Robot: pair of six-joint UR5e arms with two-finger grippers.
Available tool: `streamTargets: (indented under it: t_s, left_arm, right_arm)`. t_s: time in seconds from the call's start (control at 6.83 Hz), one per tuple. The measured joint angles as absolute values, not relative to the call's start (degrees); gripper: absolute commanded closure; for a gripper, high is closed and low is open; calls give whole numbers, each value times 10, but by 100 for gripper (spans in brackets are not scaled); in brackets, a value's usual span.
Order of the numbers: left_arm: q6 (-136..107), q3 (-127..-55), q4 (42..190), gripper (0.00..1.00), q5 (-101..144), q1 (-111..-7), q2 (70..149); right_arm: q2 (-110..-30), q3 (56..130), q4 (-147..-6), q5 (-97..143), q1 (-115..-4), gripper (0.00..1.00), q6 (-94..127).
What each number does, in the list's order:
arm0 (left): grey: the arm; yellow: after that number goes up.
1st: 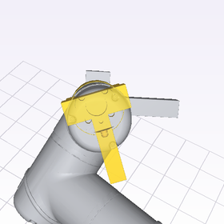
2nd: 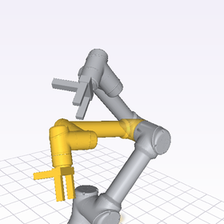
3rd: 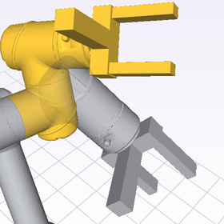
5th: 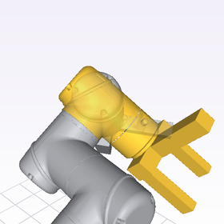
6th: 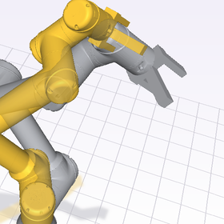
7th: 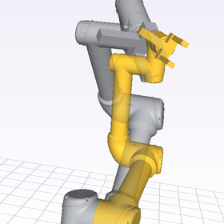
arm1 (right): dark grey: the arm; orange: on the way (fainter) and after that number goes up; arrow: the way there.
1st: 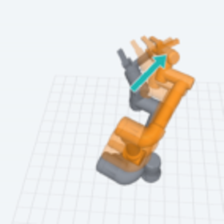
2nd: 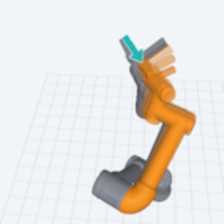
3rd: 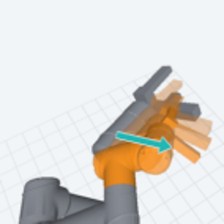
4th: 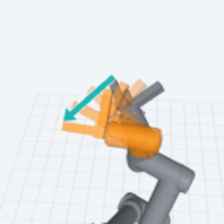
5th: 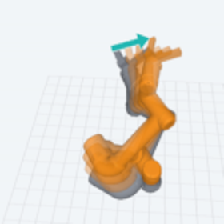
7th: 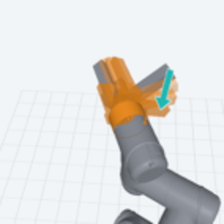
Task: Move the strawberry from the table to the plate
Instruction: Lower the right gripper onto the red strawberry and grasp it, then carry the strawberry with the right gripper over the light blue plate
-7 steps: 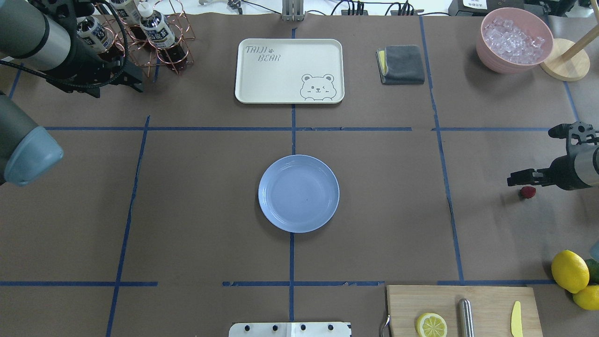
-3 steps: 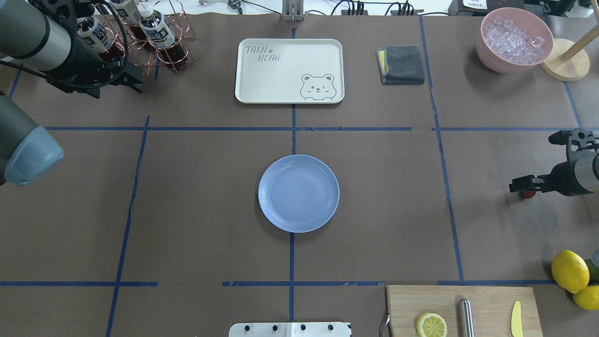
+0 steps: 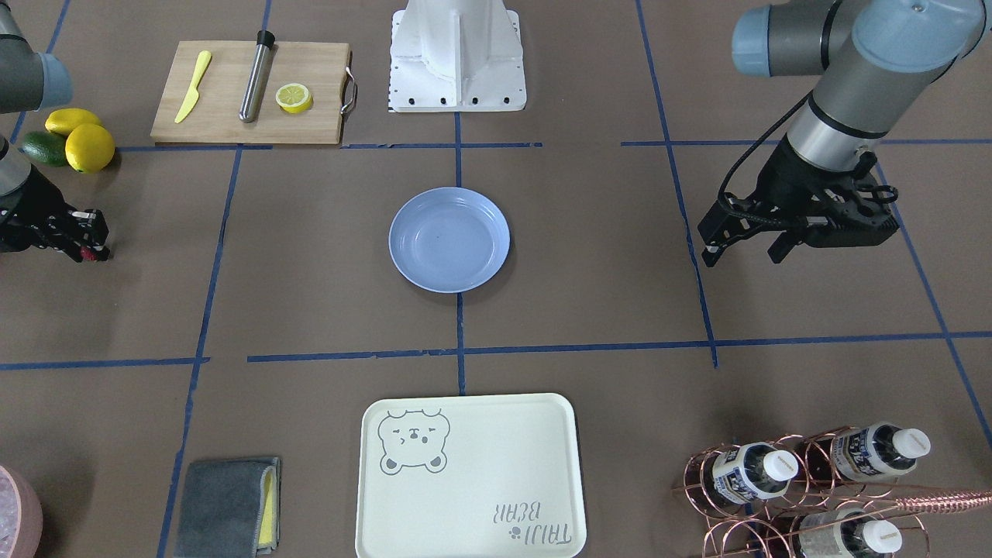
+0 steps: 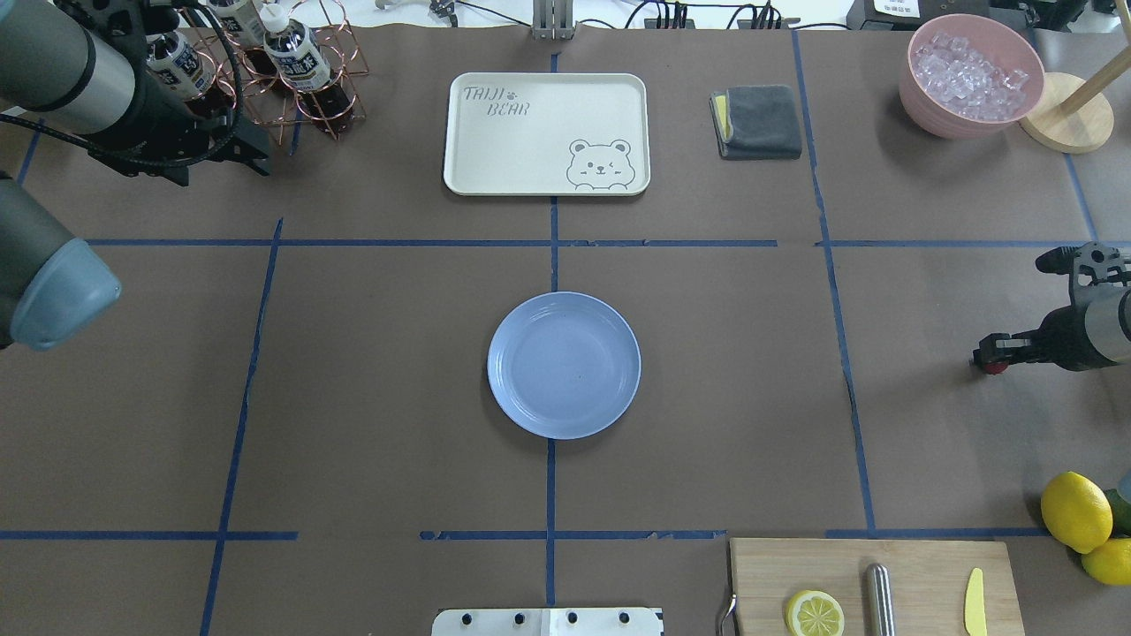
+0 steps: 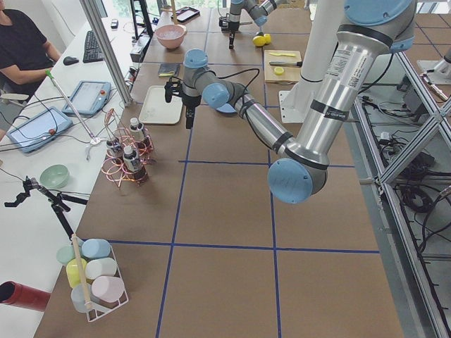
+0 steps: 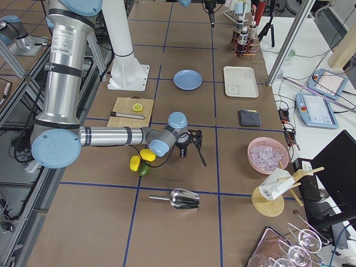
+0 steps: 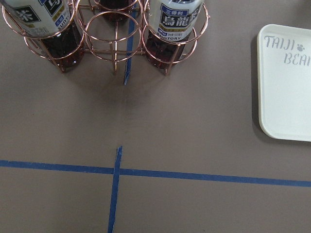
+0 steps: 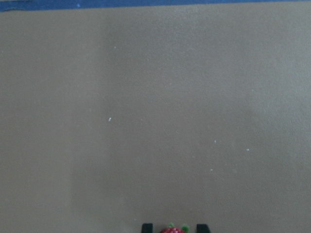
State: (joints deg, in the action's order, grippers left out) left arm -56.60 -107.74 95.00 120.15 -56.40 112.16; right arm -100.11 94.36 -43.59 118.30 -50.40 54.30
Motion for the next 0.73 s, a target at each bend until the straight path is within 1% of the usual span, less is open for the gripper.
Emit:
streamTargets:
  t_s: [0.29,0.59,0.73]
  left_arm:
    - [-566,-1077,950,0,1201,-564,1122]
    - [-553,-1077,949,0,1201,-565,1118]
    - [-522,-1077,948,0,1201,-566,1108]
  right_arm:
    - [-1001,955,-436,1185,-506,100,542]
    - [-993,1009,-472,1197,-510,100,542]
    - [-964,1041,-524,1200,-511,100,543]
